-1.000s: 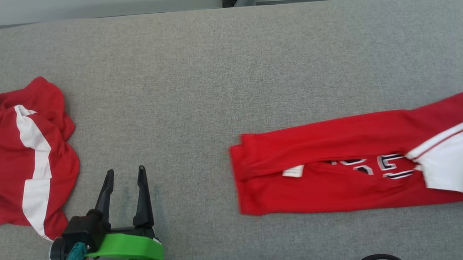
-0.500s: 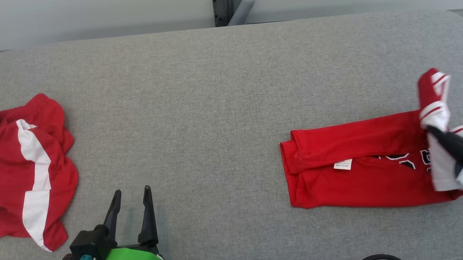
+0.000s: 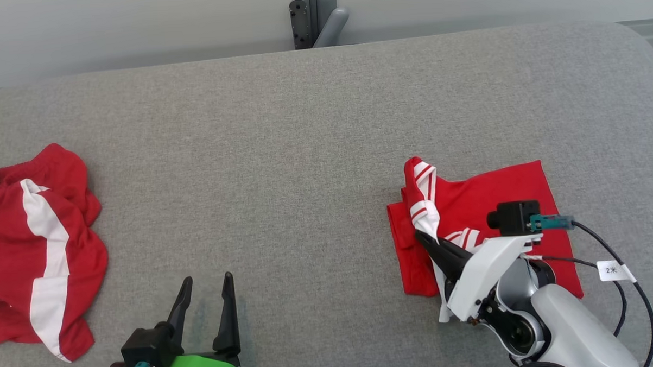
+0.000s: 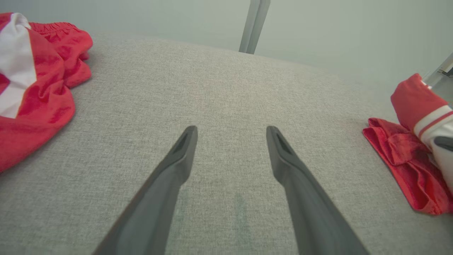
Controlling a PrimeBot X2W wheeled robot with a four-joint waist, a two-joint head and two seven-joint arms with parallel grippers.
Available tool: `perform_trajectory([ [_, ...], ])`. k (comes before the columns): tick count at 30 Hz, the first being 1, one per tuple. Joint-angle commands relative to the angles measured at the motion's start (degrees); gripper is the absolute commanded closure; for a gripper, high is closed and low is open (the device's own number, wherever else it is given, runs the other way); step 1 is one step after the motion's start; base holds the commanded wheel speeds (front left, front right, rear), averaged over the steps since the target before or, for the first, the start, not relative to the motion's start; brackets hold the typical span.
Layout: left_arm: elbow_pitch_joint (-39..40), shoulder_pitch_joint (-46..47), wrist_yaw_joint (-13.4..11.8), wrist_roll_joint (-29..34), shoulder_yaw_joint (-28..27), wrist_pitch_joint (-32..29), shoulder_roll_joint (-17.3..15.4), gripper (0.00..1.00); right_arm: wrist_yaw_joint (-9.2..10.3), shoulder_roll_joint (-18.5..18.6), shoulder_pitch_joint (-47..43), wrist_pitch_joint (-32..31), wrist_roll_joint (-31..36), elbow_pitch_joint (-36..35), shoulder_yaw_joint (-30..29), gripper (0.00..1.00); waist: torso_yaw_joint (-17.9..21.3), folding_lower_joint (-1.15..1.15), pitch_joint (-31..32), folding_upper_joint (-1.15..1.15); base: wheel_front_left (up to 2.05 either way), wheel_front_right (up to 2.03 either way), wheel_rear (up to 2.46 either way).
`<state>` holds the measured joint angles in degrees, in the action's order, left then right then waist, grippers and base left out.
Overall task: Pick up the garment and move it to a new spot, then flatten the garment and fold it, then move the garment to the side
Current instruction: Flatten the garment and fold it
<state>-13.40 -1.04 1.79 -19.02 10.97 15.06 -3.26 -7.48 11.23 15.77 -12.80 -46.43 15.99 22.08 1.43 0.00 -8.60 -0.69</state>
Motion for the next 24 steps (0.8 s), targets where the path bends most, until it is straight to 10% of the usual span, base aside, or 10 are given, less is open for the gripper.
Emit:
perform_trajectory([
  [1, -0.2, 0.4, 0.2, -0.1, 0.0, 0.2, -0.1, 0.0, -0.02, -0.3, 0.8, 0.4, 1.2, 0.5, -0.4, 1.0, -0.2, 0.0, -0.1, 0.69, 0.0, 0.0, 0.0],
  [8, -0.7, 0.2, -0.3, -0.6, 0.2, 0.2, 0.2, 0.0, -0.02, -4.3, 2.2, 1.2, 7.6, 2.8, -3.4, 1.0, -0.9, 0.0, -0.4, 0.69, 0.0, 0.0, 0.0],
  [9, -0.7, 0.2, -0.3, -0.6, 0.2, 0.2, 0.2, 0.0, -0.02, -4.7, 2.0, 1.4, 7.8, 2.3, -3.3, 0.84, -0.9, 0.0, -0.4, 0.69, 0.0, 0.0, 0.0],
  [10, -0.8, 0.1, -0.2, -0.6, 0.2, 0.2, 0.2, 0.0, -0.02, -5.0, 1.7, 1.5, 8.3, 1.6, -3.4, 0.0, -0.9, 0.0, -0.3, 0.69, 0.0, 0.0, 0.0],
  [24, 1.2, -3.5, -1.0, -0.8, -2.2, 0.2, 0.3, 0.0, -0.02, -3.1, -14.3, 7.5, 10.6, -26.8, -17.3, 0.0, 1.1, 0.0, 1.3, 0.69, 0.0, 0.0, 0.0],
])
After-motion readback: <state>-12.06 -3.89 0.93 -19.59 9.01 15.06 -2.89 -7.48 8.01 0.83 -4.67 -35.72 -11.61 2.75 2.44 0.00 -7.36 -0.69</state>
